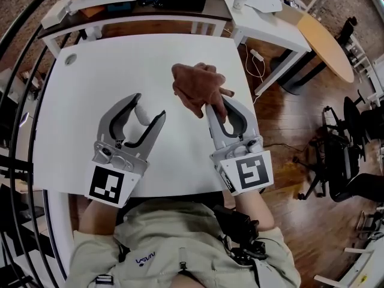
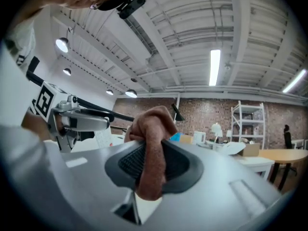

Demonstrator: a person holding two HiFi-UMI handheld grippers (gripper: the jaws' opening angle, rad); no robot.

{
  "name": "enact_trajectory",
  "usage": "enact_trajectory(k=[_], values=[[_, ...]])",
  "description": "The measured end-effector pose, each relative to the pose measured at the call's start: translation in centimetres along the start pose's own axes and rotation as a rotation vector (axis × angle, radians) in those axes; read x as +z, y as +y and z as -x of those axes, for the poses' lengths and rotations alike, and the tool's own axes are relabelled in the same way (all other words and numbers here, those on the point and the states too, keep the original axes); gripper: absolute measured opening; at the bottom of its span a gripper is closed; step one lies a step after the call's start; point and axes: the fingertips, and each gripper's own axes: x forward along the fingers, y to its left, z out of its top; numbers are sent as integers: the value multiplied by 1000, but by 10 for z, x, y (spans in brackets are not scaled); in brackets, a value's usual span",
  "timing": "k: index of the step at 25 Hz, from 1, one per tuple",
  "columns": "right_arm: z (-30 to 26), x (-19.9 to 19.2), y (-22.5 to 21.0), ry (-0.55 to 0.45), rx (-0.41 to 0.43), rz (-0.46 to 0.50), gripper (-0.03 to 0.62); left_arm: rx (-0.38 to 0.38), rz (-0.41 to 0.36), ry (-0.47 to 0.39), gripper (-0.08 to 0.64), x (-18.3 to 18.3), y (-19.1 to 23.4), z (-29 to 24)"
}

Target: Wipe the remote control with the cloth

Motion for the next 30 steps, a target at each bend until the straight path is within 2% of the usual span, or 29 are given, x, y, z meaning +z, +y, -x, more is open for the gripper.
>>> enact_trajectory(k=[4,6,9,15,18,20,23,24,28,30], values=[[-4,-21,11,56,49,-24,78,-14,24,55,230,-16,0,-7],[-5,-29,15,78,70,-36,78,-24,44,59,230,-17,-2,-9],[-2,-39,19,109,82,-49,78,-35,114,41,230,-12,0,-9],[2,-30,35,51,117,-55,78,-29,224,-13,229,2,27,-10],[2,-16,48,-20,136,-41,78,-26,273,-20,229,8,32,-15],[2,-9,63,-47,160,7,78,-29,311,-21,229,9,33,-18],[7,-29,94,86,245,194,78,-35,349,-25,229,11,31,-21],[7,-33,103,101,260,239,78,-39,361,-26,229,11,30,-22],[-2,-43,123,125,285,366,78,-46,388,-28,229,14,30,-22],[-7,-52,125,169,290,393,78,-45,389,-27,229,15,31,-21]])
